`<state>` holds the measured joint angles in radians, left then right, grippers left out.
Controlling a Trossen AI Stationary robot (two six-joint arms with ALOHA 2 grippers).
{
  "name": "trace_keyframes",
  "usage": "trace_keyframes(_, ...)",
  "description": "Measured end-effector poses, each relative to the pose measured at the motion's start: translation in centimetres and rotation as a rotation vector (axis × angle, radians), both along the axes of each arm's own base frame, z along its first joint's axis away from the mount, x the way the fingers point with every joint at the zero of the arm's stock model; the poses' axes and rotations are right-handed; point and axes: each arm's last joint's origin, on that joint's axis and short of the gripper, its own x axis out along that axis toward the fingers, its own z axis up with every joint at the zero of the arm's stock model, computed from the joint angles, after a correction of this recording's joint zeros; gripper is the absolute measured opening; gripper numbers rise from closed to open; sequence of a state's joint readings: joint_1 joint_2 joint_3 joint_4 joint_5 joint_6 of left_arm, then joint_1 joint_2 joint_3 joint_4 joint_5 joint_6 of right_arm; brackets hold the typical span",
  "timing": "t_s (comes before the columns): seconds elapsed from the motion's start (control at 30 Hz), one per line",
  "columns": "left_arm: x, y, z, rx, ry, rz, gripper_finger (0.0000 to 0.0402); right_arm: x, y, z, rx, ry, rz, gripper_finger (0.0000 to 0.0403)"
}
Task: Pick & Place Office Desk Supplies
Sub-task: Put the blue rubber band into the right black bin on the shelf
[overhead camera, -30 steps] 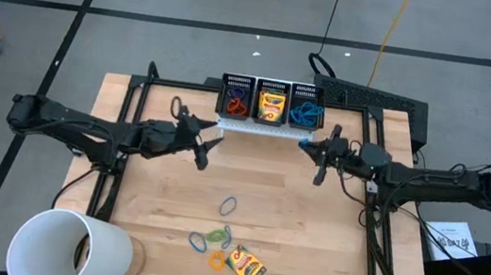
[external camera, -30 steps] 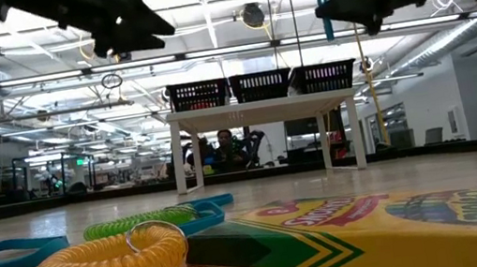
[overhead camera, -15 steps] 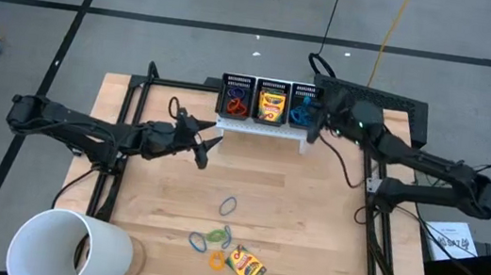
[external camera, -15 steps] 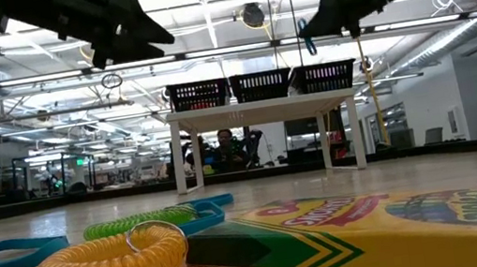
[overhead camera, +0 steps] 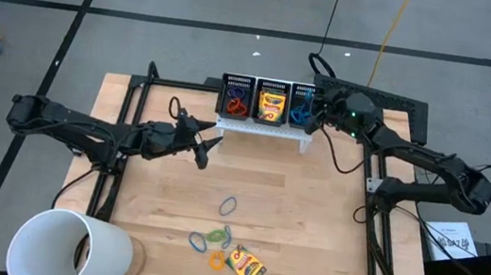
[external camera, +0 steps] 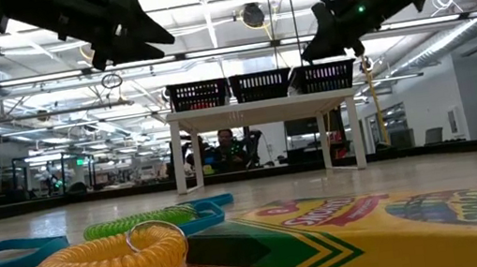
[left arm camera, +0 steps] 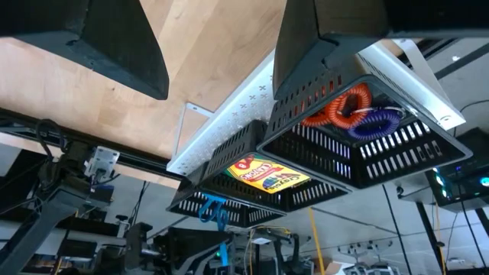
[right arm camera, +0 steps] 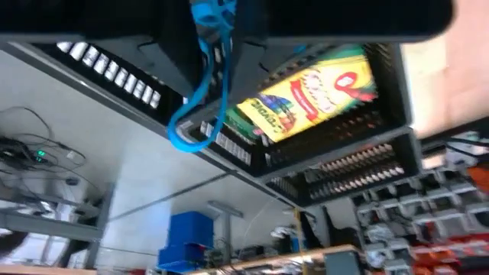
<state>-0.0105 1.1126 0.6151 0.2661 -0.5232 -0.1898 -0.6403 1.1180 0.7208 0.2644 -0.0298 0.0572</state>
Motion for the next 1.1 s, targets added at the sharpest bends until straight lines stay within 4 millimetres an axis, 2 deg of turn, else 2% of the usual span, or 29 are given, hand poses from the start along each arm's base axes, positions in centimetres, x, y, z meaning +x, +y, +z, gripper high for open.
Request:
trace_keyframes(0.33,0.0,0.0,0.0,-0.007,-0.004,0.000,0.0246,-0.1,0.2,0.2,0.014,-0.014,0.021,0.0170)
trace_keyframes(0.53,0.0,0.0,0.0,-0.020,-0.012,0.003,0.0246,-0.1,0.2,0.2,0.011,-0.015,0.031,0.0201)
trace_keyframes(0.67,0.0,0.0,-0.1,-0.033,-0.006,-0.004,0.0246,0.2,0.8,0.6,-0.006,-0.039,0.141,0.0207)
trace_keyframes(0.87,0.1,-0.4,-0.4,-0.083,0.018,-0.124,0.0246,0.7,3.8,1.9,-0.131,-0.057,0.418,0.0201)
trace_keyframes(1.1,0.2,-1.4,-0.5,-0.113,0.030,-0.249,0.0246,0.6,8.3,3.3,-0.141,-0.132,0.756,0.0191)
